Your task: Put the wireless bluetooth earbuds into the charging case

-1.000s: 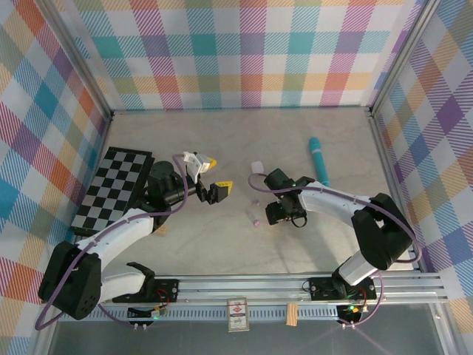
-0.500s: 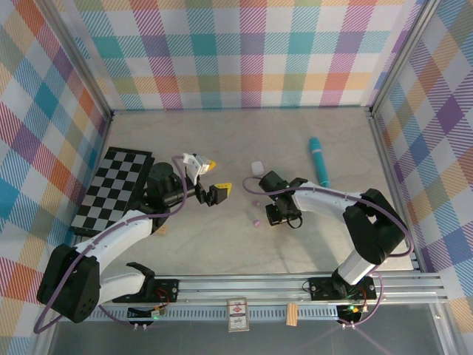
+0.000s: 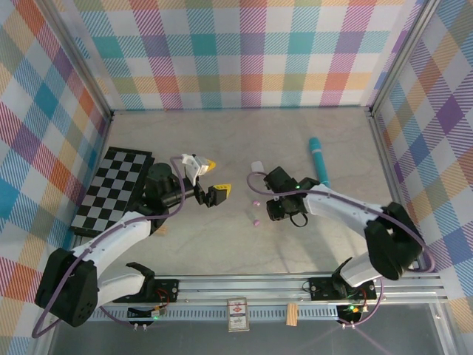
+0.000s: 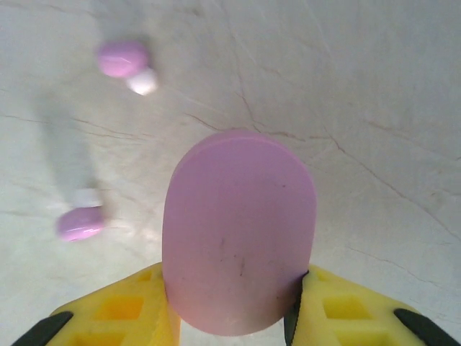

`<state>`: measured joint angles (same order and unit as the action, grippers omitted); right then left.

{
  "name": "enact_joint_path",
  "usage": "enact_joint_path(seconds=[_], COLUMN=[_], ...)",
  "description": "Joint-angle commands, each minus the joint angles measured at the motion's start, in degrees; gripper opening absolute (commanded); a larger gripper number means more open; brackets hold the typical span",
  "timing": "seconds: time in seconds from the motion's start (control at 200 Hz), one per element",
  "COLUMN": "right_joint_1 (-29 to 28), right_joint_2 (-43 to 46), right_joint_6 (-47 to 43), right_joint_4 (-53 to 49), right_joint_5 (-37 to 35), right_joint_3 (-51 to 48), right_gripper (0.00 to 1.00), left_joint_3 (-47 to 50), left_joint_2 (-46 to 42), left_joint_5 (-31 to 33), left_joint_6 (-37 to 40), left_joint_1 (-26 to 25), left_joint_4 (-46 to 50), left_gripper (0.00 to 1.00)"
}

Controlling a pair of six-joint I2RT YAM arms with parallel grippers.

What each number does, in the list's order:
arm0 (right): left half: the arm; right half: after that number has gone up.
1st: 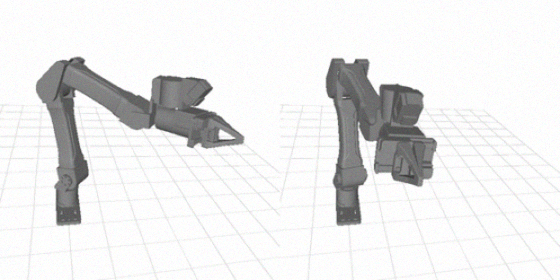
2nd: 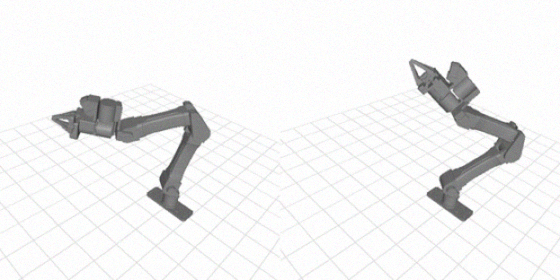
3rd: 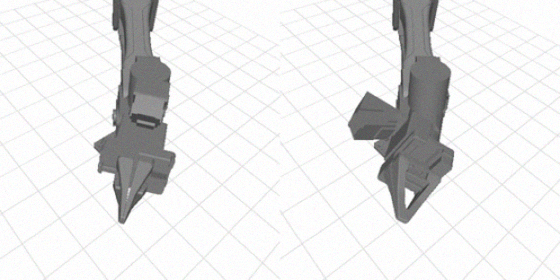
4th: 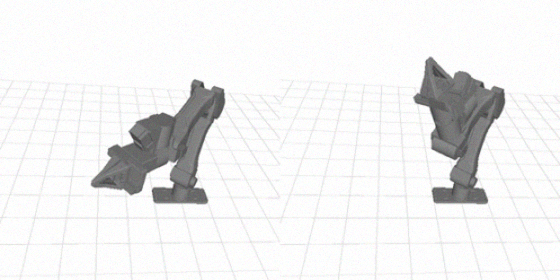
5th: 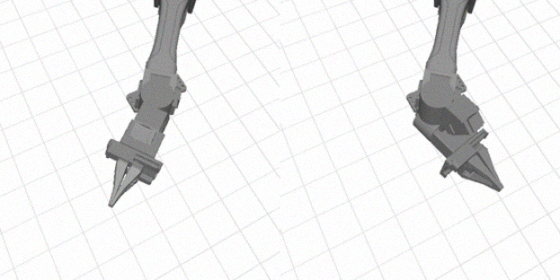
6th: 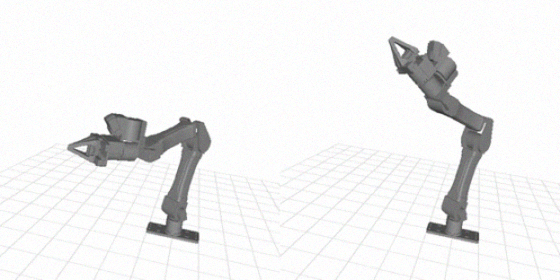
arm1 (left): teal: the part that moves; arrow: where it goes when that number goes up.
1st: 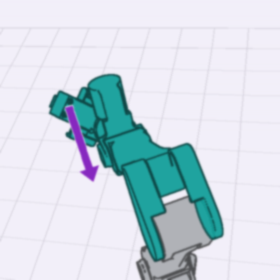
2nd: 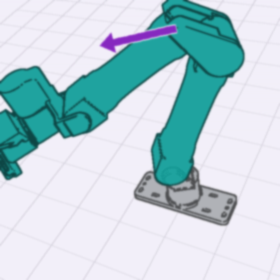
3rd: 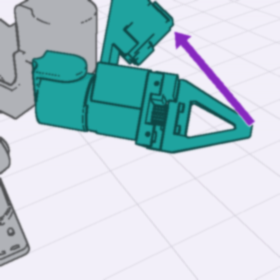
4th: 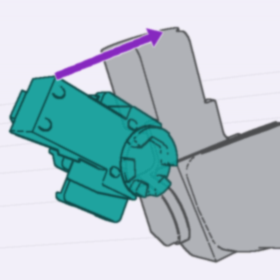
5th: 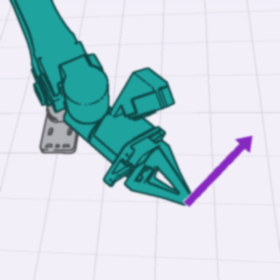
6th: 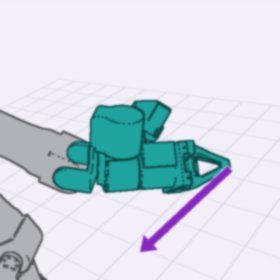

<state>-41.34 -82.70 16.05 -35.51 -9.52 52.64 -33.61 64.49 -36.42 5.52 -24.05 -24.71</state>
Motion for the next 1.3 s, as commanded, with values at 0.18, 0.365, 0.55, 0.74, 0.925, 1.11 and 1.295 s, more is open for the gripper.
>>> enact_joint_path(seconds=[0.18,0.365,0.55,0.74,0.925,1.11,1.295], right_joint_1=[-0.4,-0.4,-0.4,-0.6,-0.9,-1.0,0.4], right_joint_2=[7.7,8.8,8.4,6.7,5.8,3.7,3.8], right_joint_6=[-12.5,-18.8,-24.2,-27.4,-28.4,-27.9,-17.9], right_joint_4=[-5.8,-11.2,-13.1,-15.8,-15.4,-13.0,-6.3], right_joint_5=[15.3,23.8,30.4,34.8,35.3,33.5,26.1], right_joint_3=[6.7,13.2,17.9,22.0,24.0,23.6,18.6], right_gripper=[0.33,0.32,0.31,0.32,0.31,0.33,0.39], left_joint_3=[-11.7,-18.8,-25.2,-26.6,-27.4,-26.0,-16.2], left_joint_2=[0.1,3.4,7.3,9.6,11.3,11.5,10.6], left_joint_5=[-16.1,-22.7,-27.3,-27.4,-28.1,-20.7,-5.9], left_joint_6=[8.4,17.1,26.6,26.8,26.3,22.1,9.7], left_joint_1=[-0.3,-1.9,-3.8,-4.0,-4.7,-5.3,-2.4], left_joint_4=[21.2,34.6,49.1,49.7,50.3,45.7,24.3], left_gripper=[1.0,1.0,1.0,0.95,0.88,0.86,0.95])
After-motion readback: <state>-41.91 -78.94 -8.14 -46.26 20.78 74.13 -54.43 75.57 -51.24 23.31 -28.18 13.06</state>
